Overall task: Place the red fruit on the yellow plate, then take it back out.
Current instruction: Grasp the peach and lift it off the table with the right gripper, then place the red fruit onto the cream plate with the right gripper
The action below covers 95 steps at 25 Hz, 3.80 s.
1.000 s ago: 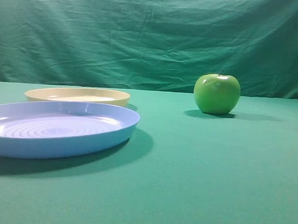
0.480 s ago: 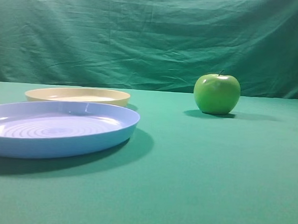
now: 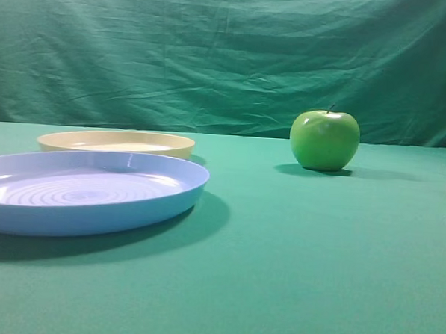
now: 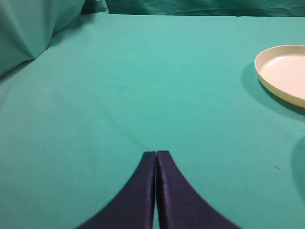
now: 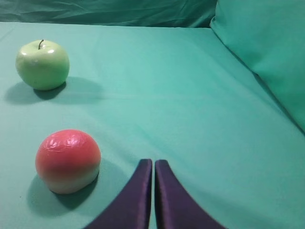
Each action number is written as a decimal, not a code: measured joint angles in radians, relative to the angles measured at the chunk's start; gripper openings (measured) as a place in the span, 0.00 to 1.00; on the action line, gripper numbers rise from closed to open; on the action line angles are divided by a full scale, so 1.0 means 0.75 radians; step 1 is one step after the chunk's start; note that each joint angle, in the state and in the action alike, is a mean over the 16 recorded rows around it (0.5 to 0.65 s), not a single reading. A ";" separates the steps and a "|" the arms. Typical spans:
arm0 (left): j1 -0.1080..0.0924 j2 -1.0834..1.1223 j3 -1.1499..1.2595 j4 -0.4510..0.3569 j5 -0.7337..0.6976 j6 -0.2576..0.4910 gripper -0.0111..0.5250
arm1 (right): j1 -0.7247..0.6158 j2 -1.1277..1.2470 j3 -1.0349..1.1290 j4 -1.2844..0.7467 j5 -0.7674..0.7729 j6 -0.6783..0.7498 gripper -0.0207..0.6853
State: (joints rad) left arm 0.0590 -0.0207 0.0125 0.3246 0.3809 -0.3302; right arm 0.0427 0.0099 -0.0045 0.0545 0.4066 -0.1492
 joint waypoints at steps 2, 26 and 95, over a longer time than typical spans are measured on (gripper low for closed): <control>0.000 0.000 0.000 0.000 0.000 0.000 0.02 | 0.000 0.027 -0.037 0.000 0.005 0.000 0.03; 0.000 0.000 0.000 0.000 0.000 0.000 0.02 | 0.029 0.657 -0.827 0.135 0.669 -0.105 0.03; 0.000 0.000 0.000 0.000 0.000 0.000 0.02 | 0.537 2.329 -1.878 0.241 0.506 -0.358 0.30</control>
State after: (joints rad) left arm 0.0590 -0.0207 0.0125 0.3246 0.3809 -0.3302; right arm 0.4455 1.7563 -1.4130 0.2351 0.7861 -0.4181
